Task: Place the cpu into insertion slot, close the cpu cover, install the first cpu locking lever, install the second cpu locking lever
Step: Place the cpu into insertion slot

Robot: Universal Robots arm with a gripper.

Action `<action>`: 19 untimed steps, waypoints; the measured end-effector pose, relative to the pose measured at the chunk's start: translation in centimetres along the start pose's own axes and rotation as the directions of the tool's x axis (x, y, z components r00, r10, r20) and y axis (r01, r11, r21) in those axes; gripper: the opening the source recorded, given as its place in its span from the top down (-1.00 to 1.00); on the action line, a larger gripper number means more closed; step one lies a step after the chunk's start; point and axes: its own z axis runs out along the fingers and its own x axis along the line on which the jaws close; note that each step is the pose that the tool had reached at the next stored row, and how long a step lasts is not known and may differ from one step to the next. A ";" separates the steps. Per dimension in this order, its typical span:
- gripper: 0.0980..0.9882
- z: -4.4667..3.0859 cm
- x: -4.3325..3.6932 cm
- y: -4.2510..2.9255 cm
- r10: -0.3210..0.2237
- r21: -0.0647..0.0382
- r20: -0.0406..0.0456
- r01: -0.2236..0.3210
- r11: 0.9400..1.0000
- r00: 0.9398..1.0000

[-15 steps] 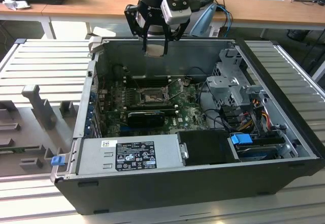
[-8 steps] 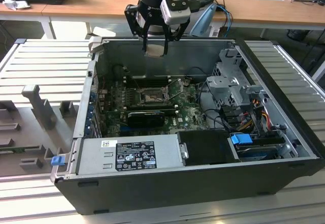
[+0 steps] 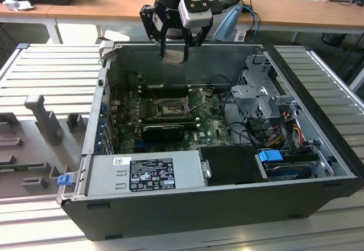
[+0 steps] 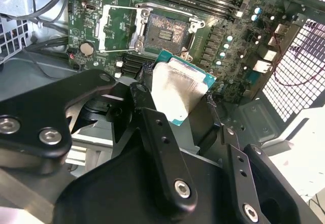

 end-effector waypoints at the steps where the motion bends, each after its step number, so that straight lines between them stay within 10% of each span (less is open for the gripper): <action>1: 0.03 0.00 0.00 0.00 0.004 0.000 0.000 -0.004 1.000 1.000; 14: 0.03 0.21 0.08 -0.05 0.168 -0.004 0.015 -0.168 0.986 0.986; 19: 0.03 0.26 0.09 -0.05 0.251 -0.008 0.022 -0.251 0.968 0.968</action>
